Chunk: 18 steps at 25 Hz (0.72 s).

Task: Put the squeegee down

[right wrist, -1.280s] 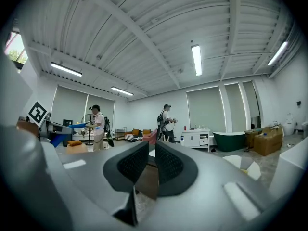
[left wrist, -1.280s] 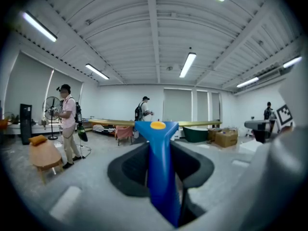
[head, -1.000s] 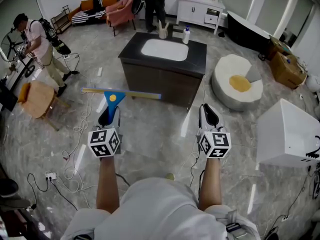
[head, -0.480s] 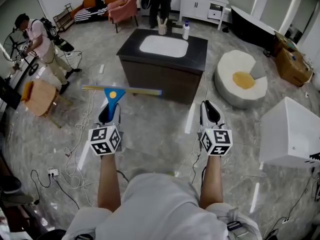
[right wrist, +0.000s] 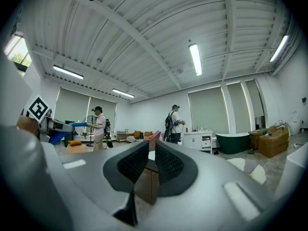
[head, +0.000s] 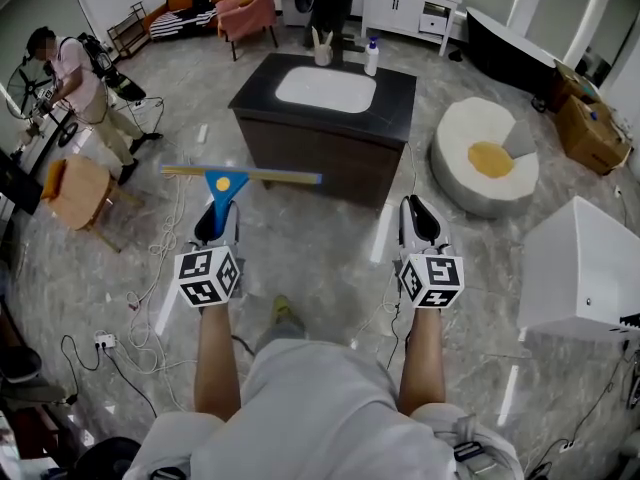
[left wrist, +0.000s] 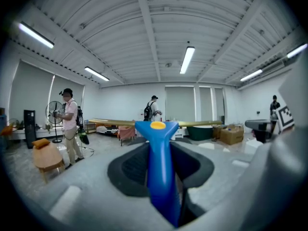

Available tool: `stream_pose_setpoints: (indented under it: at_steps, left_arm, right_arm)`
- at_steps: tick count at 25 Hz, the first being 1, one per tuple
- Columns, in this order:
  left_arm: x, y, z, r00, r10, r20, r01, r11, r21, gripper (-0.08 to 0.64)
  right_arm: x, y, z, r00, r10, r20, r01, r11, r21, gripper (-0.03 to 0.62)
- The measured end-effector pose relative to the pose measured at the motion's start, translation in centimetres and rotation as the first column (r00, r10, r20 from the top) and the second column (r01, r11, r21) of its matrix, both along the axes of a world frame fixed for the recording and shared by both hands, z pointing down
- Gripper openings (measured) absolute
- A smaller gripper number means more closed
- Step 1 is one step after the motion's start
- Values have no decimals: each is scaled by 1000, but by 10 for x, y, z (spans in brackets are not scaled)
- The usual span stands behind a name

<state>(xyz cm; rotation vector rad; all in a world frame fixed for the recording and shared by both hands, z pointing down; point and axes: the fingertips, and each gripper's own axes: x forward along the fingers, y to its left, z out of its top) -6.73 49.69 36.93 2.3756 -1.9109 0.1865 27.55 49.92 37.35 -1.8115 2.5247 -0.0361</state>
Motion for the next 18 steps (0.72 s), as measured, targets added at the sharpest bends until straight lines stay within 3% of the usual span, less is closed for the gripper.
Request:
stream_pose_setpoints:
  at_steps: [9,18]
  left_arm:
    - [-28,-53,20,1000,-14,-18,13,1000,-15,129]
    - [-71,-156,27,1000,-6,-15,6,999,-38,129]
  right_arm:
    - [-22,-57,15,1000,-7,-9,6,1000,-15,41]
    - [-66,-152,17,999,-6,-48,4,1000,-27,42]
